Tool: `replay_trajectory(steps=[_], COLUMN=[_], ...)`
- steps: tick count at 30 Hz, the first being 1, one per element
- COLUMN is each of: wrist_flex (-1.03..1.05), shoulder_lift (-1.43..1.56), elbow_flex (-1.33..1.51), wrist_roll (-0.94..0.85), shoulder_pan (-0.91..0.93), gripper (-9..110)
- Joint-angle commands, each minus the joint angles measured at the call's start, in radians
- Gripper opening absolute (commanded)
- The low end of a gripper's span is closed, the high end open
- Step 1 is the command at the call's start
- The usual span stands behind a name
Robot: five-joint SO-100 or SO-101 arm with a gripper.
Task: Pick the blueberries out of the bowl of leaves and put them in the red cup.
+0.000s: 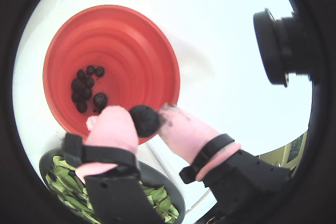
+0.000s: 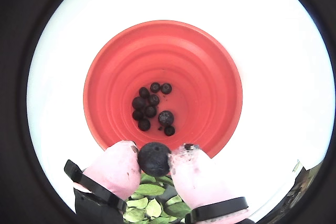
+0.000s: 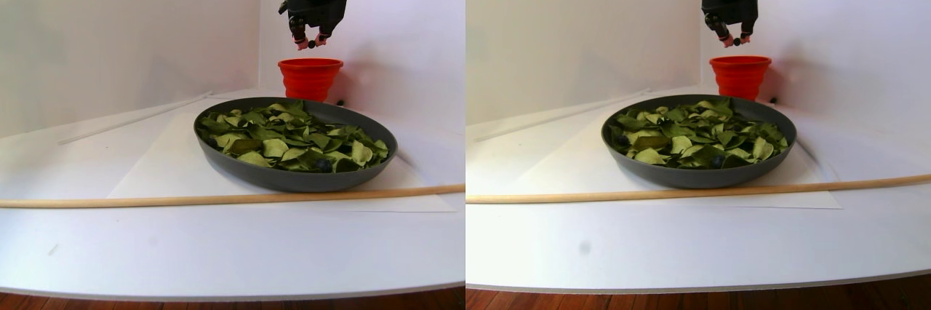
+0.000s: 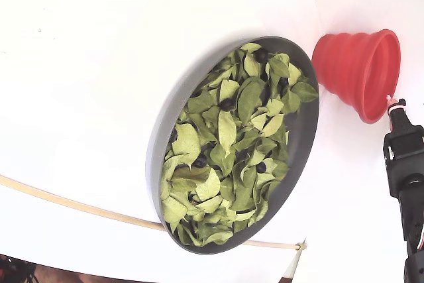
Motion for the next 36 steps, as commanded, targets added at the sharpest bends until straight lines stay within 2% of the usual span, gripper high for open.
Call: replay_trajectory(steps=[1,12,19,36], wrist_flex=[-0.002,-0.003,-0.003,0.051], shoulder_lift=[0.023,-0.066,-0.077,0.083], elbow_flex=[-0.104,-0.225,-0.239,-0.133], wrist_roll=[0.008,0.023,0.021,0.025], shoulder_pan=[0.014,0.015,0.021,0.017], gripper=[10,11,21,19])
